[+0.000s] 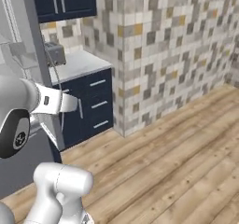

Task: Gather the eggplant and lime from the fridge and place them on a tray on the dining counter. Then gather the chicken drumsticks from the fridge and place them on the other tray.

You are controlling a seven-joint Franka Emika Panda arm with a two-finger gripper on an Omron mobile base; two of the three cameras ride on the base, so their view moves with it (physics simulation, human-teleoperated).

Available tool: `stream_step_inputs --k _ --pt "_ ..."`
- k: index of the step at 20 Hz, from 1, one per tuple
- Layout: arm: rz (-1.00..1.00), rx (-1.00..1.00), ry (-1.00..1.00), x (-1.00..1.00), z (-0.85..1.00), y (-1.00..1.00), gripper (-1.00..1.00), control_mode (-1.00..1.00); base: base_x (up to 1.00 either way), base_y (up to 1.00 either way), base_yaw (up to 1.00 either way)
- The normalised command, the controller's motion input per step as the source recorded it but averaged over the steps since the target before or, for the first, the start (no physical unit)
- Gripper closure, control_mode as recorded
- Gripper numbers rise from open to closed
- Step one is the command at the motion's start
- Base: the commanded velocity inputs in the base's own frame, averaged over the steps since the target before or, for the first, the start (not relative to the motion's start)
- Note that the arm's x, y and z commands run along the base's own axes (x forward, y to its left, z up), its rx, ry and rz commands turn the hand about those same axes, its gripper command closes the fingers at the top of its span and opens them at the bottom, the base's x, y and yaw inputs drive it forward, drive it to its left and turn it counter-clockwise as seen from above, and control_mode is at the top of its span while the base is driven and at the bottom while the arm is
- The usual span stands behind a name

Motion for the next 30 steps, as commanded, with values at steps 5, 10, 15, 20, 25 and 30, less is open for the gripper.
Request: stream_step_inputs --k 5,10,15,20,25,30 --pt "0.00 0.00 0.00 0.00 0.00 0.00 1.00 1.00 0.32 -0.22 -0.41" --pt "0.00 0.00 0.00 0.00 0.00 0.00 1.00 1.00 0.58 -0.22 -0.47" --pt "0.00 0.00 0.00 0.00 0.00 0.00 1.00 1.00 1.00 -0.22 -0.42" --pt "0.00 0.00 0.00 0.00 0.00 0.00 1.00 1.00 0.98 0.00 -0.37" --pt "0.00 0.00 0.00 0.00 0.00 0.00 1.00 1.00 0.78 -0.03 -0.24" --pt "0.00 0.00 0.00 0.00 0.00 0.00 1.00 1.00 0.88 0.00 -0.22"
